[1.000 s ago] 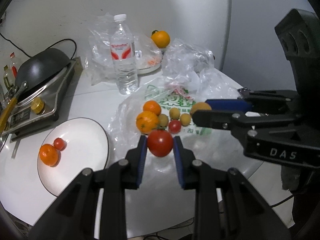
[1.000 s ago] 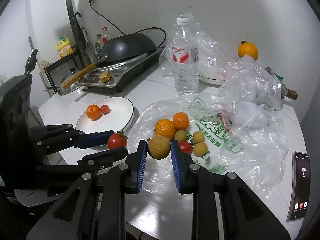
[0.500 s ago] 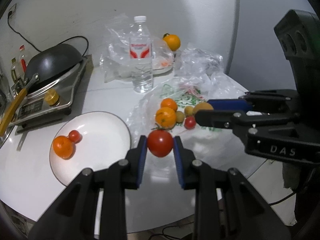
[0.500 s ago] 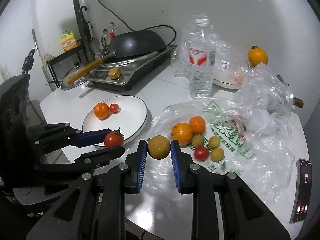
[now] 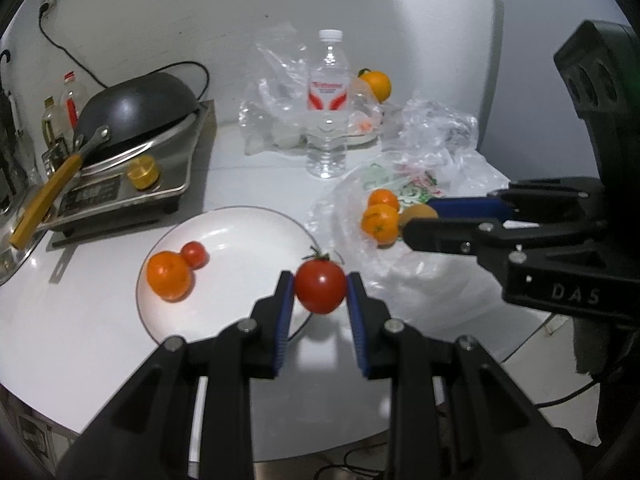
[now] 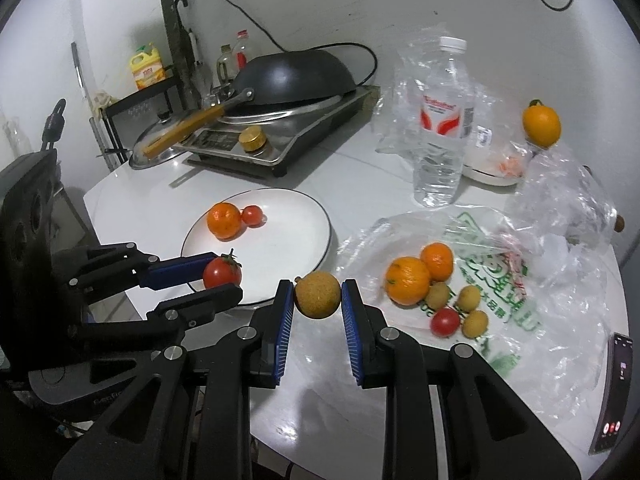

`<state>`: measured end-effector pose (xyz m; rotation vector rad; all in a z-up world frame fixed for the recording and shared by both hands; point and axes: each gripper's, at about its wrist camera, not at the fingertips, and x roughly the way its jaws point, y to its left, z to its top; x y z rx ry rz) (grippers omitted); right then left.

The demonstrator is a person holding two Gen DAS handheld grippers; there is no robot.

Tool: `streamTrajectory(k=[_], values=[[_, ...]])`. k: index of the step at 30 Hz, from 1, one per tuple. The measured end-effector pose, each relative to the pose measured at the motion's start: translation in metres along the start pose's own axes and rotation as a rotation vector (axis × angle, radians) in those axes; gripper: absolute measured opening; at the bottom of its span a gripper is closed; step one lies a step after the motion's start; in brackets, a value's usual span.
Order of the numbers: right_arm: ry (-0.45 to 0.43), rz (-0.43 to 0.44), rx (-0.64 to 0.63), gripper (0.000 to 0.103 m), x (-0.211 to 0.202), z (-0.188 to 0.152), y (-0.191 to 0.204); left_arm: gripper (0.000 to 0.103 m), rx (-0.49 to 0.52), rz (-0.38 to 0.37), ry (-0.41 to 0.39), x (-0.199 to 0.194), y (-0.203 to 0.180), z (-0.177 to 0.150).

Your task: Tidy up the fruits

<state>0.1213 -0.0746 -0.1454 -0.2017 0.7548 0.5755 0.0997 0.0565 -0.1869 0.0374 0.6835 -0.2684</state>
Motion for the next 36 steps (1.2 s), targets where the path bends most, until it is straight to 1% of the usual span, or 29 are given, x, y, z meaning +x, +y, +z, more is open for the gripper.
streamTrajectory(k=[6,21,28,36], values=[[0.018,0.011,-0.018,0.026,0.013,0.006,0.012,0.027,-0.023,0.028,0.006,0.0,0.02,-0.008],[0.068,0.043,-0.043,0.026,0.055,0.021,0.03,0.027,-0.071,0.117,0.045,0.024,0.073,-0.021],[0.087,0.061,-0.056,0.026,0.075,0.029,0.038,0.027,-0.073,0.144,0.065,0.036,0.089,-0.025],[0.114,0.076,-0.064,0.026,0.099,0.034,0.045,0.028,-0.052,0.169,0.093,0.05,0.099,-0.025]])
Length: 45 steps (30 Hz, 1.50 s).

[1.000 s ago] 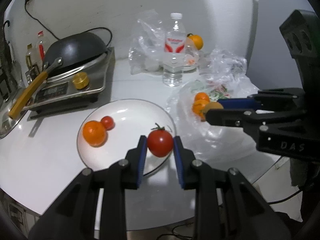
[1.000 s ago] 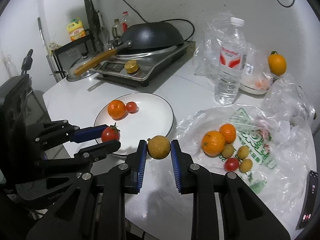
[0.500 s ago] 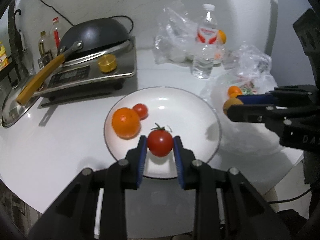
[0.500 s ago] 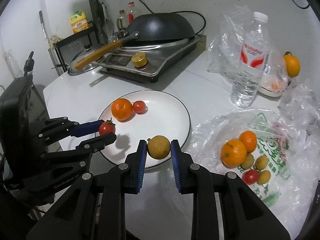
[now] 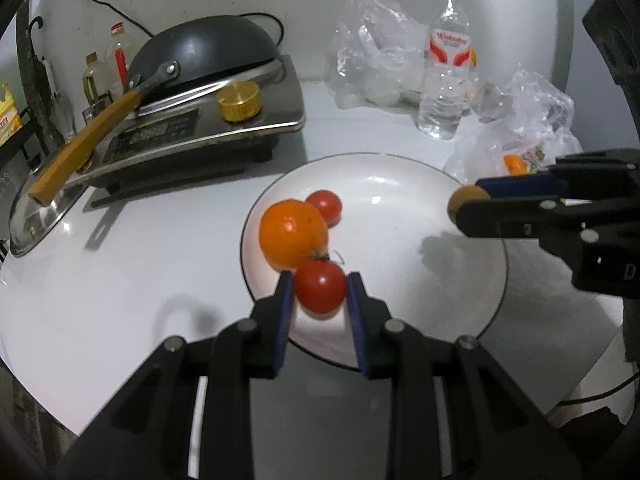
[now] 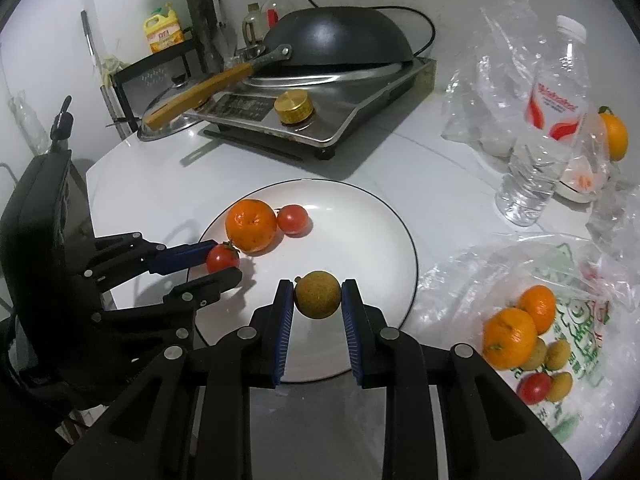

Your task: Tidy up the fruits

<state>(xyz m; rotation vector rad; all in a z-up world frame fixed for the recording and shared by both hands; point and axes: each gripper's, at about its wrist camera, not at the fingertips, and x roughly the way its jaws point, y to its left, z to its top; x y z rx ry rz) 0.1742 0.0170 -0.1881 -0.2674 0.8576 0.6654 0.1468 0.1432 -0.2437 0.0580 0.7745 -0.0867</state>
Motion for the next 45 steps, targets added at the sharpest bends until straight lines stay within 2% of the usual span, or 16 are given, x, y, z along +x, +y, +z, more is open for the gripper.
streamTrajectory(k=[10,26,35,45], values=[[0.024,0.016,-0.012,0.026,0.027,0.014,0.005,0.029,0.007,-0.013,0.005,0.003,0.003,0.0],[0.068,0.026,-0.045,0.026,0.069,0.032,0.022,0.03,-0.046,-0.061,-0.059,-0.016,0.025,0.0],[0.076,0.006,-0.04,0.026,0.071,0.034,0.022,0.03,-0.059,-0.057,-0.077,-0.024,0.03,-0.003],[0.034,-0.008,-0.035,0.027,0.044,0.031,0.02,0.03,-0.056,-0.04,-0.099,-0.04,0.022,-0.002]])
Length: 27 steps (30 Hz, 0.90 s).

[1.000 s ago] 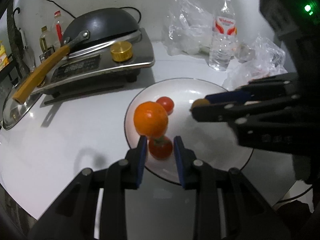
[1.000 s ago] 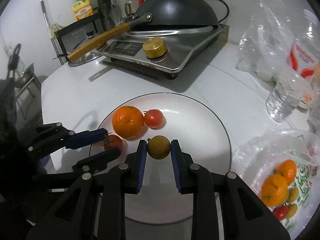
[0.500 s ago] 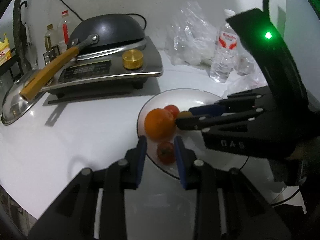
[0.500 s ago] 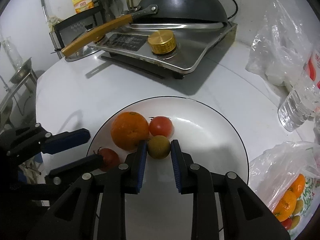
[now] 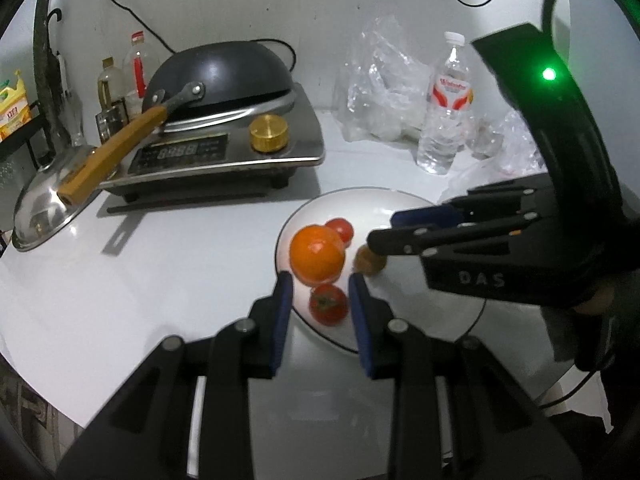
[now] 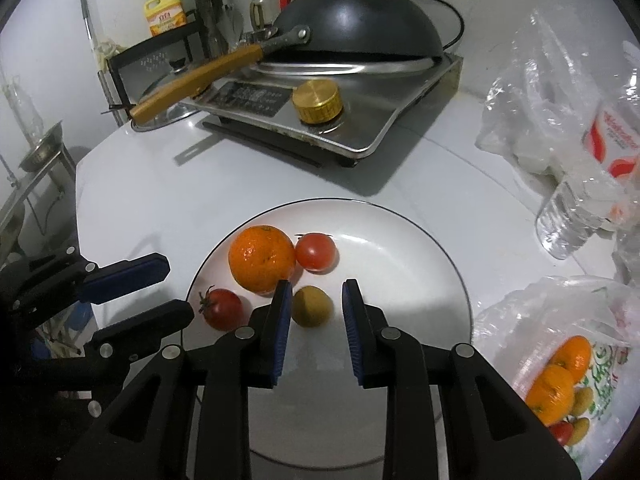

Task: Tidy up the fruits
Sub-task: 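Lower the yellow fruit onto the plate and open the right tool while the left tool releases the tomato, then move both open tools back to the fruit on the plastic bag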

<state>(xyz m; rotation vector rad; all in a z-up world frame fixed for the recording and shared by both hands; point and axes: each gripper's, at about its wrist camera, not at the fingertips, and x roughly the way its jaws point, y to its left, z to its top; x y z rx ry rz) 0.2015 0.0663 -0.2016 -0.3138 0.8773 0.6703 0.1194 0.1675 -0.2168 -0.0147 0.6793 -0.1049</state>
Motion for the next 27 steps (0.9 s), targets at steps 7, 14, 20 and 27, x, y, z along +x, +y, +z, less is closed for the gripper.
streamTrajectory(k=[7,14,20,27], values=[[-0.034,-0.012,0.02,0.027,-0.028,-0.012,-0.008,0.03,0.017,-0.006,-0.007,-0.008,-0.017,0.002],[-0.06,-0.029,0.043,0.027,-0.054,-0.028,-0.021,0.03,0.035,-0.017,-0.009,-0.013,-0.039,0.005],[-0.085,-0.048,0.067,0.027,-0.076,-0.04,-0.036,0.031,0.054,-0.027,-0.013,-0.015,-0.059,0.008],[-0.107,-0.069,0.095,0.027,-0.097,-0.055,-0.053,0.031,0.069,-0.04,-0.02,-0.019,-0.08,0.014]])
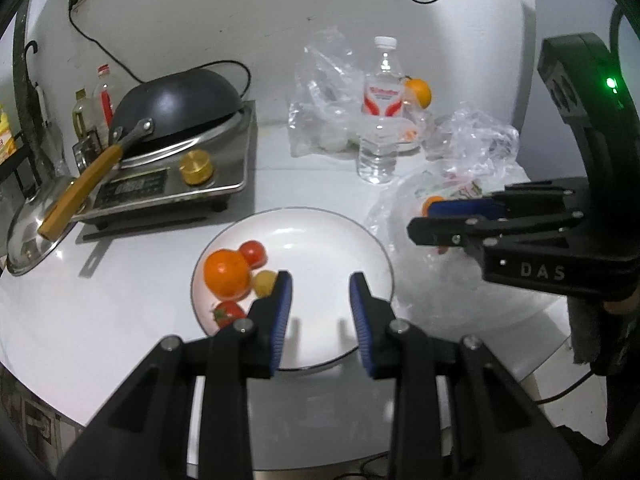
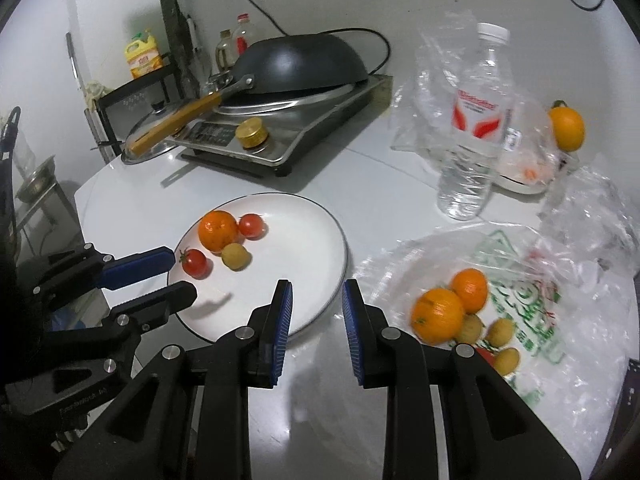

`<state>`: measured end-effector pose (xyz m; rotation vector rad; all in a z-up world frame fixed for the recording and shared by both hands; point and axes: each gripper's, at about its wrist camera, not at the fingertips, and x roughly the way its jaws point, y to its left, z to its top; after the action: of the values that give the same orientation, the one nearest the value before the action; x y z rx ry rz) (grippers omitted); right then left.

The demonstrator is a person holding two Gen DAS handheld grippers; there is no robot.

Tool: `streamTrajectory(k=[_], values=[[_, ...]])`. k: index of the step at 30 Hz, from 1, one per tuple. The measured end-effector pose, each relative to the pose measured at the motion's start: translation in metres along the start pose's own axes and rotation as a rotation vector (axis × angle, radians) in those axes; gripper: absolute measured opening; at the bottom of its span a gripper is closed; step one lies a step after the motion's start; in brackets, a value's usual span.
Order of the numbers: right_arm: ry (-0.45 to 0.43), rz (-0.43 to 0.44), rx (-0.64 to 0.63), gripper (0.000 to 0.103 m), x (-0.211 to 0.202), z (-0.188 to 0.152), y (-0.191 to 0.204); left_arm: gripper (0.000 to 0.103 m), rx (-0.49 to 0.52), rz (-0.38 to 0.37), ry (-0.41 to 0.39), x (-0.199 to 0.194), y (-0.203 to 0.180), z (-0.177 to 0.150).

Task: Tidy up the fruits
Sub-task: 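Move both open tools back to the fruit on the plastic bag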

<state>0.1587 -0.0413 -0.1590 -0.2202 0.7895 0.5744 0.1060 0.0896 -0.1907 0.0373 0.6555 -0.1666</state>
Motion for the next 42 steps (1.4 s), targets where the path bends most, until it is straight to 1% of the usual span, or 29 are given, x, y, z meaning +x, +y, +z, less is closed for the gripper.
streamTrajectory(k=[6,7,8,9,10,14,26,42], values=[[-0.016,-0.015,0.023,0.027,-0.015,-0.01,-0.017,0.033,0.02,-0.01,0.0,0.0,-0.018,0.004],[-0.018,-0.017,0.027,0.027,-0.017,-0.012,-0.02,0.037,0.024,-0.011,0.001,0.001,-0.021,0.005],[-0.02,-0.018,0.031,0.027,-0.019,-0.013,-0.022,0.045,0.027,-0.014,0.002,0.001,-0.024,0.006],[-0.022,-0.02,0.036,0.027,-0.021,-0.014,-0.025,0.061,0.025,-0.018,-0.002,0.0,-0.026,0.006],[-0.024,-0.023,0.041,0.027,-0.023,-0.016,-0.029,0.064,0.021,-0.022,-0.007,0.0,-0.029,0.007],[-0.034,-0.034,0.063,0.027,-0.032,-0.023,-0.044,0.064,0.014,-0.027,-0.026,-0.003,-0.037,0.013],[-0.06,-0.054,0.123,0.027,-0.049,-0.039,-0.089,0.064,0.095,-0.032,-0.006,0.011,-0.077,0.026],[-0.061,-0.053,0.191,0.027,-0.045,-0.053,-0.144,0.064,0.203,-0.048,0.038,0.05,-0.123,0.044]])
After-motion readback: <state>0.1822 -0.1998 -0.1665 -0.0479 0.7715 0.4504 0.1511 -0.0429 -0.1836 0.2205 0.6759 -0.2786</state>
